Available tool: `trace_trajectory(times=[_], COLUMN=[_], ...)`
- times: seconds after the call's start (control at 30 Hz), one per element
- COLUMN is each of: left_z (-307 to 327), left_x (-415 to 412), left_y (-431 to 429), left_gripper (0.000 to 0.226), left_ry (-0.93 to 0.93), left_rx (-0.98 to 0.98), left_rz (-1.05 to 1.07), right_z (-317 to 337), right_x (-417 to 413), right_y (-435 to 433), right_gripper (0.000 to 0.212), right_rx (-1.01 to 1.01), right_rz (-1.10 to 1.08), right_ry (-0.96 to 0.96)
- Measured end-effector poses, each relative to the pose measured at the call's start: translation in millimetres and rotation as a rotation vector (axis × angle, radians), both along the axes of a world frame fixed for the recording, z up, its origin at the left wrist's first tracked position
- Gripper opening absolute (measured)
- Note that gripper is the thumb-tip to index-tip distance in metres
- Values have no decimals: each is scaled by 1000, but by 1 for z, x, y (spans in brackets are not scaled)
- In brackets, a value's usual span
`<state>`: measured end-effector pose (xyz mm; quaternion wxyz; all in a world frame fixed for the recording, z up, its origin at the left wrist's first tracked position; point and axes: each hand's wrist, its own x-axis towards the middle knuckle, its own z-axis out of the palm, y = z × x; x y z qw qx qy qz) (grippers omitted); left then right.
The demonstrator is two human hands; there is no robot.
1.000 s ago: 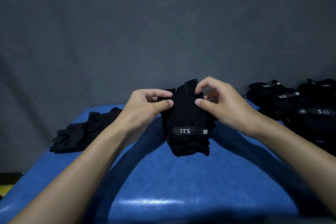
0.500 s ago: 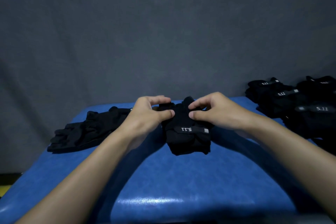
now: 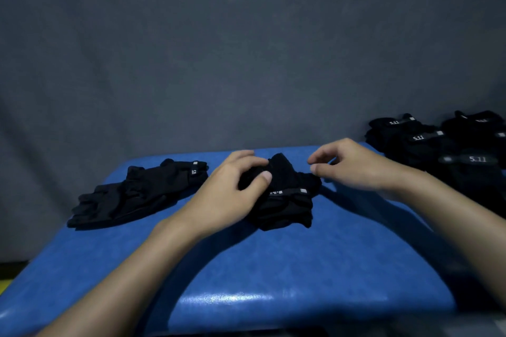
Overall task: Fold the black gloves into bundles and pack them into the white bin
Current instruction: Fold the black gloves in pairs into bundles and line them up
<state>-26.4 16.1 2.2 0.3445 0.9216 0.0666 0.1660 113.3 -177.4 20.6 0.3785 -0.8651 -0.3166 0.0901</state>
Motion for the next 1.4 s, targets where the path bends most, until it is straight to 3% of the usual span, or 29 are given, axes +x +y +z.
trace_trajectory(times=[0.23, 0.43, 0.6, 0.8, 0.93, 1.13, 1.4], left_z=[-13, -19, -19, -12, -18, -14, -25], left_x=[-3, -2, 0, 4, 6, 7, 8], left_y=[-10, -8, -6, 9, 8, 6, 6], left_gripper=[47, 47, 48, 29, 39, 47, 48], left_ry=[168, 152, 129, 88, 114, 33, 142], left_rx=[149, 115, 112, 60, 102, 82, 40], left_rz=[-126, -144, -127, 18, 21, -7, -19], right_z=[-6, -9, -4, -10, -15, -7, -23], right_x=[-8, -11, -12, -10, -12, -21, -12], right_y=[-1, 1, -1, 8, 11, 9, 10], right_gripper=[5, 14, 8, 6, 11, 6, 9], right_rx=[-49, -86, -68, 57, -3, 210, 89], right_rz=[48, 28, -8, 34, 53, 7, -65], right_ry=[-6, -89, -109, -64, -84, -104, -53])
